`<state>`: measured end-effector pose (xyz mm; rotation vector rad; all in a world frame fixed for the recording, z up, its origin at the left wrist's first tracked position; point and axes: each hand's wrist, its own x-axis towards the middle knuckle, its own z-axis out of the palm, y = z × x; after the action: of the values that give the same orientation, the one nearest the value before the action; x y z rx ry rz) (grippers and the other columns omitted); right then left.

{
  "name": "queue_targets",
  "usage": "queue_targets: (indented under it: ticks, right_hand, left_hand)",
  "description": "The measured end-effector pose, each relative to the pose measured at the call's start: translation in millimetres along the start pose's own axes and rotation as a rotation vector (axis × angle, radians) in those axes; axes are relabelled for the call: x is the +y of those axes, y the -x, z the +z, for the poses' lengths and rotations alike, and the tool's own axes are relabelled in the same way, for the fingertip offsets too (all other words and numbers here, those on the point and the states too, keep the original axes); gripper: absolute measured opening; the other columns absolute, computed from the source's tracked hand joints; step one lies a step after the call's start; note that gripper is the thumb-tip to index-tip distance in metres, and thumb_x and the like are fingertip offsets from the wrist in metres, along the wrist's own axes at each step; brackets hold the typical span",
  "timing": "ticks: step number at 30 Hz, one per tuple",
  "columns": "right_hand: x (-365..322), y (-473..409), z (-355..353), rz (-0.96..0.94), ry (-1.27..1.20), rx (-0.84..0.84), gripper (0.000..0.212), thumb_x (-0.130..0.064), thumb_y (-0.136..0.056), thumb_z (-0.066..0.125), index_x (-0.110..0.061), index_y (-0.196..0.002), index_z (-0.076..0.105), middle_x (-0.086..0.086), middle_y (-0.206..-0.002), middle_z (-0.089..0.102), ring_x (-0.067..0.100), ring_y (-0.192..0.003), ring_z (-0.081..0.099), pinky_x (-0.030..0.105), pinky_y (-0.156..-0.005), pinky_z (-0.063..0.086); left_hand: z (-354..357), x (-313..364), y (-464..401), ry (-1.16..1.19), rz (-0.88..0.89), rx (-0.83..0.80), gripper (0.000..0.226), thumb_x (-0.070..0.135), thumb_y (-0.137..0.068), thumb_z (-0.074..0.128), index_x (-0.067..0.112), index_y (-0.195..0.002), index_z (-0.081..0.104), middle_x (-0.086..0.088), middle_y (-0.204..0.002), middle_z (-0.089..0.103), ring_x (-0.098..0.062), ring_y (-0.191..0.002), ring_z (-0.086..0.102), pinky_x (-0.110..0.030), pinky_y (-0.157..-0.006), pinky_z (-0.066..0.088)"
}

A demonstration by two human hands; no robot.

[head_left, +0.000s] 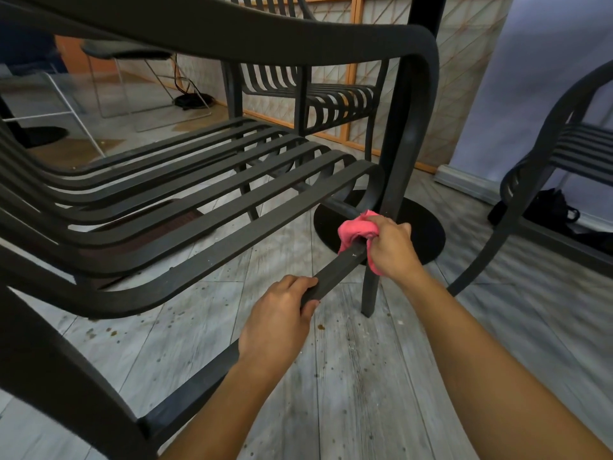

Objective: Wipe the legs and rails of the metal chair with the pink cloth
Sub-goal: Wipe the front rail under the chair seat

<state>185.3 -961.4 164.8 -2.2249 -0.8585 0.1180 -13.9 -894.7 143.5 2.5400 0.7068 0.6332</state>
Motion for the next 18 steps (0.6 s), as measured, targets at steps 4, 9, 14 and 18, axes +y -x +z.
queue_targets:
  ticks: [4, 9, 14, 18]
  right_hand:
    - [-5, 3, 3, 0.018, -0.097, -0.030, 0.024, -0.013, -0.096, 0.039, -0.021, -0.108, 0.058, 0.003, -0.099, 0.059, 0.024, -0.107, 0.049, 0.040, -0.095, 0.044]
    - [-7, 14, 8, 0.018, -0.157, -0.035, 0.027, -0.016, -0.094, 0.038, -0.027, -0.105, 0.060, 0.009, -0.118, 0.051, 0.013, -0.095, 0.050, 0.029, -0.094, 0.041]
    - [-12, 30, 5, -0.077, -0.115, -0.024, 0.036, -0.006, -0.095, 0.037, -0.022, -0.116, 0.060, -0.004, -0.113, 0.047, 0.012, -0.100, 0.029, 0.021, -0.087, 0.025]
    - [-9, 36, 8, -0.130, -0.056, -0.004, 0.040, 0.000, -0.093, 0.038, -0.020, -0.122, 0.058, -0.004, -0.126, 0.052, 0.011, -0.097, 0.027, 0.017, -0.076, 0.022]
  left_hand:
    - [1, 0, 0, 0.003, -0.004, -0.002, 0.036, 0.030, -0.093, 0.055, 0.028, -0.129, 0.052, 0.012, -0.120, 0.057, -0.007, -0.102, 0.056, -0.024, -0.087, 0.048]
    - [0, 0, 0, -0.001, -0.002, -0.012, 0.037, 0.030, -0.093, 0.054, 0.029, -0.129, 0.050, 0.012, -0.120, 0.056, -0.006, -0.102, 0.055, -0.022, -0.086, 0.047]
    - [0, -1, 0, 0.000, -0.003, -0.013, 0.037, 0.030, -0.093, 0.054, 0.029, -0.130, 0.050, 0.012, -0.121, 0.056, -0.007, -0.104, 0.055, -0.023, -0.087, 0.047]
    - [0, -1, 0, -0.001, -0.003, -0.012, 0.037, 0.030, -0.093, 0.053, 0.029, -0.130, 0.050, 0.012, -0.122, 0.056, -0.007, -0.105, 0.055, -0.022, -0.086, 0.046]
